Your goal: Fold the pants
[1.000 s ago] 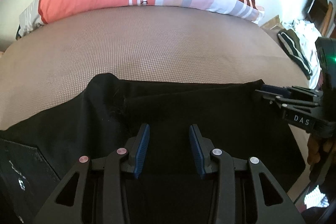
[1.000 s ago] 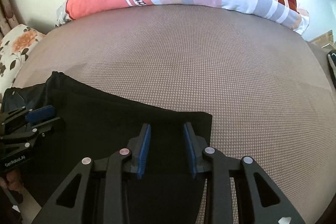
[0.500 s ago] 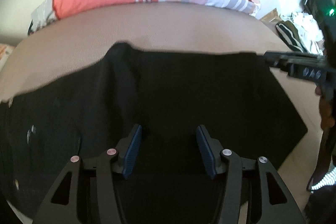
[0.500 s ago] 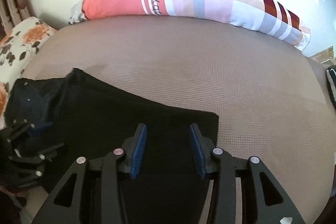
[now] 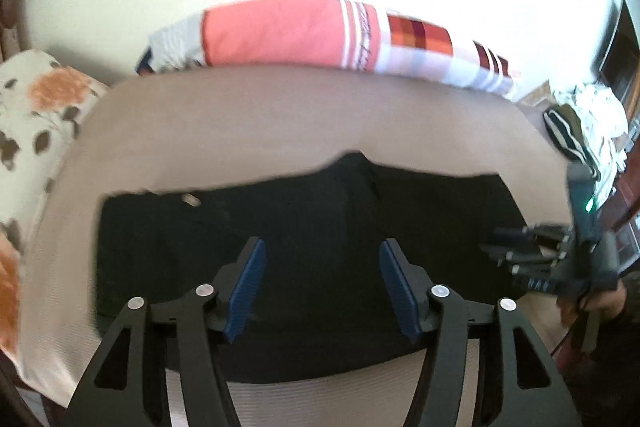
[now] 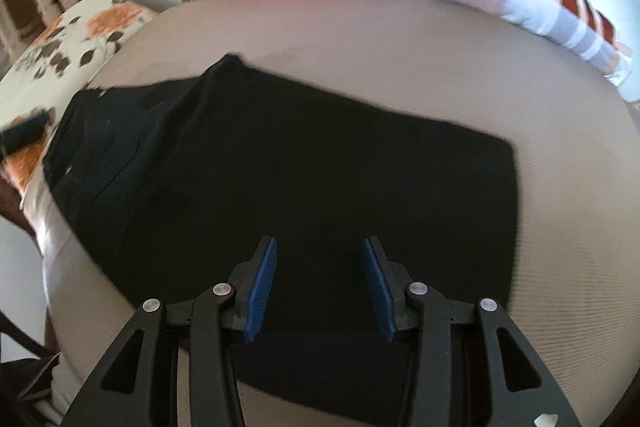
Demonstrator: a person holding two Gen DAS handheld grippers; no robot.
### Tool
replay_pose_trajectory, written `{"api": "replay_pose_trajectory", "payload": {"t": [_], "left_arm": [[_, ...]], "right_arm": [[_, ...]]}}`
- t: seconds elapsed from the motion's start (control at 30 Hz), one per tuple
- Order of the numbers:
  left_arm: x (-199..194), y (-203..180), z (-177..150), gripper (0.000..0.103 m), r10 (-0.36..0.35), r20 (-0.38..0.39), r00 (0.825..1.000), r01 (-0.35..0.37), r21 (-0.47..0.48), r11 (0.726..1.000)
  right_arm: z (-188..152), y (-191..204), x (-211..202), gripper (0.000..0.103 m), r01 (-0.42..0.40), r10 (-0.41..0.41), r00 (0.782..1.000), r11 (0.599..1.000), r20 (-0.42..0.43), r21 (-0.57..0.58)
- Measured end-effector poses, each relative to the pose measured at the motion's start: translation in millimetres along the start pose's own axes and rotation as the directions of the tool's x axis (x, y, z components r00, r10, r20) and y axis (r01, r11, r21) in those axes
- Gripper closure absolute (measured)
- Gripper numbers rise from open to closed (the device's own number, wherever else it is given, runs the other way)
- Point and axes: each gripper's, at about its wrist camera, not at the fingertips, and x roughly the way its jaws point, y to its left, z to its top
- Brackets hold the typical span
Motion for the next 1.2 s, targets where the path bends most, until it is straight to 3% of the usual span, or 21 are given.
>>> {"api": "replay_pose_trajectory", "payload": {"t": [0.17, 0.33, 0.57, 0.67, 0.73, 0.83, 0.93, 1.07, 1.2], "left_arm": [[-24.7, 49.7, 13.0, 0.039, 0.064, 0.022, 0.998, -0.063, -0.034, 0.997], [-24.8, 111.8, 1.5, 0.039, 0.097, -0.036, 0.995, -0.101, -0.137, 0.985], [-4.8, 171.2, -36.8, 0.039, 0.046, -0.094, 0.995, -0.069, -0.265, 0.962], [6.3, 194.4, -44.9, 0.039, -0.046, -0.115, 0.992, 0.009, -0.305, 0.952], [21.7, 212.0, -48.0, 0.039, -0.154, -0.151, 0.976, 0.096, -0.337, 0.937], [43.3, 232.6, -48.1, 0.039, -0.31, -0.199, 0.93, 0.209, -0.408, 0.889], [58.1, 248.6, -45.6, 0.039, -0.374, -0.203, 0.905, 0.255, -0.446, 0.858], [80.0, 262.4, -45.7, 0.039, -0.512, -0.211, 0.833, 0.363, -0.489, 0.793], [89.7, 267.5, -39.3, 0.039, -0.594, -0.217, 0.774, 0.449, -0.473, 0.758]], "right_arm": [[-6.7, 34.9, 8.2, 0.059, -0.083, 0.081, 0.995, 0.996, -0.055, -0.019], [-5.0, 77.0, 15.1, 0.059, -0.156, 0.149, 0.984, 0.985, -0.097, -0.071], [14.0, 109.8, 22.7, 0.059, -0.235, 0.227, 0.965, 0.971, -0.134, -0.048], [28.2, 111.5, 17.7, 0.059, -0.267, 0.266, 0.956, 0.964, -0.123, 0.002], [36.4, 111.3, 11.9, 0.058, -0.259, 0.26, 0.96, 0.966, -0.105, 0.024], [47.9, 109.4, 2.4, 0.057, -0.218, 0.222, 0.972, 0.974, -0.076, 0.061], [53.3, 106.4, -8.1, 0.053, -0.191, 0.196, 0.979, 0.977, -0.05, 0.092], [56.7, 105.8, -11.8, 0.05, -0.155, 0.16, 0.987, 0.98, -0.027, 0.128], [61.2, 107.2, -5.5, 0.05, -0.126, 0.135, 0.99, 0.98, -0.051, 0.153]]}}
